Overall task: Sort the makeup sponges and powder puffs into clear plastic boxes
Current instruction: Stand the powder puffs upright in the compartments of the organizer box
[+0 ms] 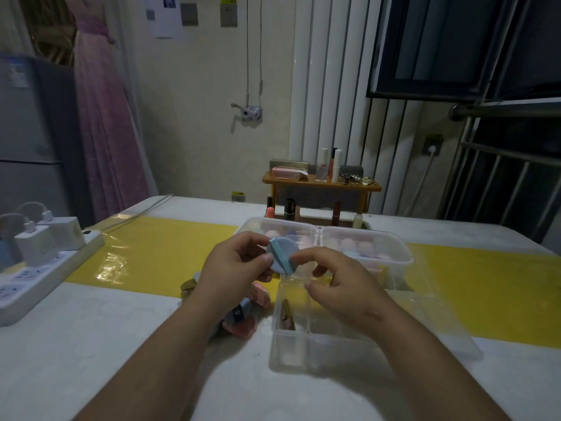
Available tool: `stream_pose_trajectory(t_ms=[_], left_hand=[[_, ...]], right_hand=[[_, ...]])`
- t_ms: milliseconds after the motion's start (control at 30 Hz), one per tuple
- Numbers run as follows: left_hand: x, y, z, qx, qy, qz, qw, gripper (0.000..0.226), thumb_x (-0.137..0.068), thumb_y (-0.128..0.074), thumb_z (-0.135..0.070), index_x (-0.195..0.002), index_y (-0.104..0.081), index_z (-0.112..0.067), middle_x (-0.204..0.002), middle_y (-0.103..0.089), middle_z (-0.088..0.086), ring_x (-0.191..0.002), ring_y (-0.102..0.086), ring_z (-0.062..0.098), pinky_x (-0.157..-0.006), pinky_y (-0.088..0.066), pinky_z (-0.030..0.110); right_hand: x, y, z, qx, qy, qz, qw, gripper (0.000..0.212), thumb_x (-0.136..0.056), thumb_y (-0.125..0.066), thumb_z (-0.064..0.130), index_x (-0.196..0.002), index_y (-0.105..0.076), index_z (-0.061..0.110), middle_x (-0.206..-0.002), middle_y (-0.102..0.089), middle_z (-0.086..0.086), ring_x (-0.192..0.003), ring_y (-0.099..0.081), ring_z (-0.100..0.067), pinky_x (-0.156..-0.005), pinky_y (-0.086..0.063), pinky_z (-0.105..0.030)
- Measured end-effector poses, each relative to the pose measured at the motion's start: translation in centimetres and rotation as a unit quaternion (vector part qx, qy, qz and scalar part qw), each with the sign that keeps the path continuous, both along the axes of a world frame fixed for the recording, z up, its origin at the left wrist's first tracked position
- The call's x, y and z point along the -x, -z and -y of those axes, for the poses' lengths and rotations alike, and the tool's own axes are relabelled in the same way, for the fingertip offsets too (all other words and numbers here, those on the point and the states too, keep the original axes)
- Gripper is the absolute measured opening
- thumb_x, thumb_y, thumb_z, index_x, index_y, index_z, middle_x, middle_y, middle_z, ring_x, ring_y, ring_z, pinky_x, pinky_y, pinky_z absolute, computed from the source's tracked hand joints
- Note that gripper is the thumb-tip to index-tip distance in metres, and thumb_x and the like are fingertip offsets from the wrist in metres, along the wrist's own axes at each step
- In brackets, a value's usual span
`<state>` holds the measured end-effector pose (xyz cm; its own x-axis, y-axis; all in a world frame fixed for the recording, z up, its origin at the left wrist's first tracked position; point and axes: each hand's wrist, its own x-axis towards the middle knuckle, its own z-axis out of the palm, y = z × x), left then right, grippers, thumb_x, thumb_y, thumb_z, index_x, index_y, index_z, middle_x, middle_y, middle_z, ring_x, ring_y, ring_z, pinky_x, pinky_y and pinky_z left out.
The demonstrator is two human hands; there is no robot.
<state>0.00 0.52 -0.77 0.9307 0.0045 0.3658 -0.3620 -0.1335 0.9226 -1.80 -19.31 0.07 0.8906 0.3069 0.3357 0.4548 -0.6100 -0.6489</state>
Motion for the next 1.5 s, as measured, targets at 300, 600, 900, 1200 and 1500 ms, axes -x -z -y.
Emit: stream_pose_trajectory(t_ms=[300,600,900,1200,1500], left_hand=[[-0.1,0.2,-0.1,-0.043,-0.020,0.011,0.999,0.024,-0.087,-0.072,-0.013,-0.095,-0.072,-0.036,-0.083,-0.075,-0.006,-0.074,-0.069,0.009,-0.059,-0.054,0.020],[-0.6,0.3,-0.8,-0.018,-0.078,-0.003,0.997,0.012,-0.088,-0.071,-0.015,-0.097,-0.075,-0.023,-0.086,-0.071,0.002,-0.075,-0.067,0.020,-0.052,-0.050,0.019],[-0.7,0.3,-1.1,-0.030,-0.097,0.004,0.995,0.012,-0.090,-0.068,-0.012,-0.097,-0.075,-0.018,-0.089,-0.069,0.001,-0.078,-0.065,0.019,-0.057,-0.051,0.023],[-0.7,0.0,-1.5,-0.031,-0.133,0.000,0.991,0.014,-0.087,-0.070,-0.013,-0.086,-0.074,-0.026,-0.080,-0.068,-0.007,-0.068,-0.065,0.005,-0.049,-0.048,0.014],[-0.6,0.0,-1.5,-0.052,-0.144,0.009,0.988,0.016,-0.086,-0.072,-0.013,-0.085,-0.072,-0.029,-0.078,-0.069,-0.007,-0.067,-0.064,0.002,-0.050,-0.048,0.012]], right_hand=[[0.3,-0.4,0.2,-0.047,0.008,0.044,0.998,0.042,-0.091,-0.059,0.017,-0.097,-0.057,0.059,-0.100,-0.054,0.035,-0.094,-0.048,0.013,-0.063,-0.039,-0.012],[0.6,-0.8,0.3,-0.114,0.014,0.079,0.990,0.033,-0.091,-0.062,0.014,-0.093,-0.065,0.048,-0.094,-0.063,0.024,-0.088,-0.054,0.007,-0.067,-0.043,-0.006],[0.9,-1.0,0.4,-0.114,-0.040,0.078,0.990,0.009,-0.077,-0.062,0.026,-0.080,-0.067,0.033,-0.081,-0.062,0.023,-0.074,-0.053,0.002,-0.064,-0.042,-0.010],[0.5,-0.4,0.3,-0.042,-0.067,0.036,0.996,0.011,-0.073,-0.062,0.030,-0.075,-0.067,0.039,-0.084,-0.064,0.021,-0.079,-0.056,-0.001,-0.065,-0.044,-0.010],[0.5,-0.4,0.2,0.040,-0.074,-0.029,0.996,0.021,-0.080,-0.064,0.034,-0.081,-0.064,0.056,-0.088,-0.060,0.034,-0.079,-0.053,0.008,-0.060,-0.041,-0.013]])
